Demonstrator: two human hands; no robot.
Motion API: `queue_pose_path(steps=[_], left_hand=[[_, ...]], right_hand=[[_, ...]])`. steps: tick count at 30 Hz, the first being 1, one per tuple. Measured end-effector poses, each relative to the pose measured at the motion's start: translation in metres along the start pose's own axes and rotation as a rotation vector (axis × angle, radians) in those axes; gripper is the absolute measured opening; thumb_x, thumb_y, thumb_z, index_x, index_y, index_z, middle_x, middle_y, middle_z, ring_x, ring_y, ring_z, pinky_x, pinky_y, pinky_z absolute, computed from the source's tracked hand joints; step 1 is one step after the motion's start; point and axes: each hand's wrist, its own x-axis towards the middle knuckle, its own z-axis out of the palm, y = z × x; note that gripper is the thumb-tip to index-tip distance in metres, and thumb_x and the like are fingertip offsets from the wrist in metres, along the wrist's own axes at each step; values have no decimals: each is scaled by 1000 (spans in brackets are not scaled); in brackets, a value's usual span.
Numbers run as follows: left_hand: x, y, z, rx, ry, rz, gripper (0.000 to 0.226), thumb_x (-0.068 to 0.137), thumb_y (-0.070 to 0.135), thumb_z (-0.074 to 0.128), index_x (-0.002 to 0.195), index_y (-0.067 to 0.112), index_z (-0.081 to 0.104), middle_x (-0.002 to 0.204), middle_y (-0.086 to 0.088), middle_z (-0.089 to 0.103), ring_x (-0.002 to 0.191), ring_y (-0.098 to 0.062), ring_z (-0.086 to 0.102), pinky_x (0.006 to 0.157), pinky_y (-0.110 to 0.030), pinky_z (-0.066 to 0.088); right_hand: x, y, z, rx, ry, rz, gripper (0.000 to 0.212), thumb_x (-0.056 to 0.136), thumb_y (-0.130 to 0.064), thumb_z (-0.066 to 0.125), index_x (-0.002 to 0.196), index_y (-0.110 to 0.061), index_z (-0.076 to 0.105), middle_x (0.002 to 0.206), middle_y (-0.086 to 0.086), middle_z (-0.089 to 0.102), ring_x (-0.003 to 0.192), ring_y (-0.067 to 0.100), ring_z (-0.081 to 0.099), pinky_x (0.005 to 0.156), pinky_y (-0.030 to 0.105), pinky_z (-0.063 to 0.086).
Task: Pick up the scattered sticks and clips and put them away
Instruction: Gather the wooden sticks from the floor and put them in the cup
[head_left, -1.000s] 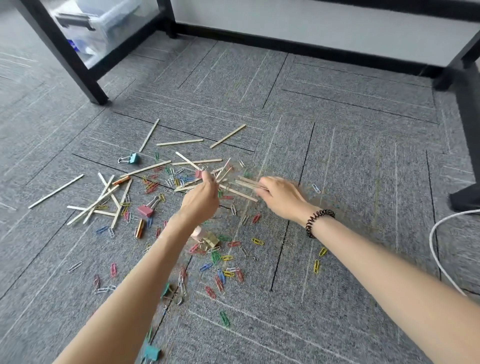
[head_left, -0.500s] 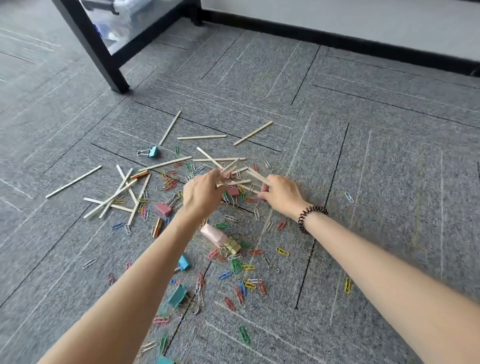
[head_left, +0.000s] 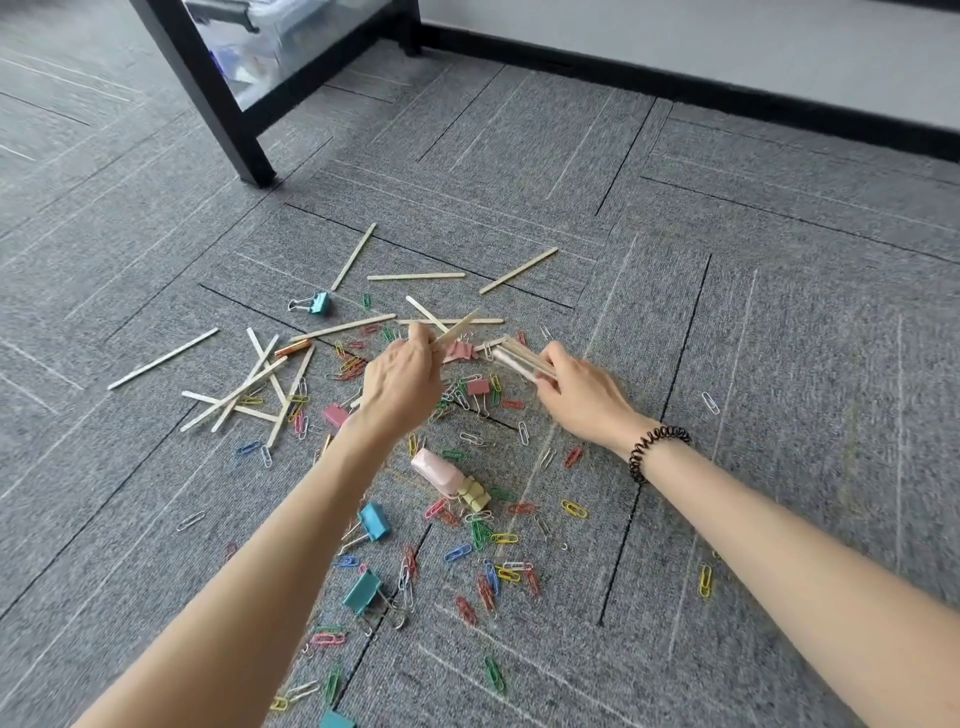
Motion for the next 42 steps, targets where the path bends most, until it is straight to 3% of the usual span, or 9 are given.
queue_pose_path(steps=[3,7,12,15,20,24,33,38,42], left_hand=[[2,-3,-4,-26,35,-26,19,105,27,24,99,14,36,71,2,44,58,-12,36,49,-26,31],[10,-8,-5,-53,31,-59,14,104,18,26,97,11,36,68,3,42,56,-13,38,47,-25,28],[18,-14,2,-107,-30,-4,29,97,41,45,98,12,42,67,9,45,49,-7,35,44,-22,30],[21,-23,8,-88,-43,-62,29,87,37,64,98,16,49,72,8,51,52,-4,38,45,-17,33],[24,-43,13,-130,-14,-135,23,82,38,69,92,19,62,84,1,68,52,-11,50,47,-25,44],[23,-41,5,-28,-5,-102,20,85,39,65,90,20,61,71,4,60,61,-16,58,62,-34,55],[24,-38,6,-17,-34,8,22,91,33,58,101,13,60,77,5,58,56,-7,51,50,-19,40],[22,-40,7,50,-50,81,26,96,32,49,104,8,53,90,-3,62,67,-13,56,61,-27,53],[14,-43,0,164,-10,138,27,101,33,41,104,9,52,88,2,54,63,-9,47,54,-20,36]], right_hand=[[7,-8,-1,59,-19,11,23,101,-15,35,124,-12,37,79,2,55,46,7,38,33,13,28],[27,-19,0,187,-1,58,18,102,-14,30,117,-9,40,78,0,47,47,7,34,35,17,29],[59,-25,3,172,37,105,17,102,-19,29,111,-8,39,89,7,55,48,9,36,37,19,31],[80,-26,4,109,89,79,20,100,-31,41,103,-12,45,75,-1,51,47,8,35,38,19,30],[108,-37,6,58,88,9,13,92,-29,59,97,-19,54,72,-8,53,48,4,39,41,14,28],[124,-46,16,17,61,-40,9,89,-23,64,93,-16,61,73,-5,60,50,4,49,44,17,35],[137,-47,19,-29,39,41,6,91,-20,61,96,-18,59,81,-2,62,57,8,52,46,20,33],[135,-52,13,-138,-39,56,10,92,-17,57,99,-9,59,91,3,61,76,16,57,57,26,40],[124,-50,9,-256,-74,29,7,95,-10,49,93,-6,53,84,3,49,74,17,47,54,23,31]])
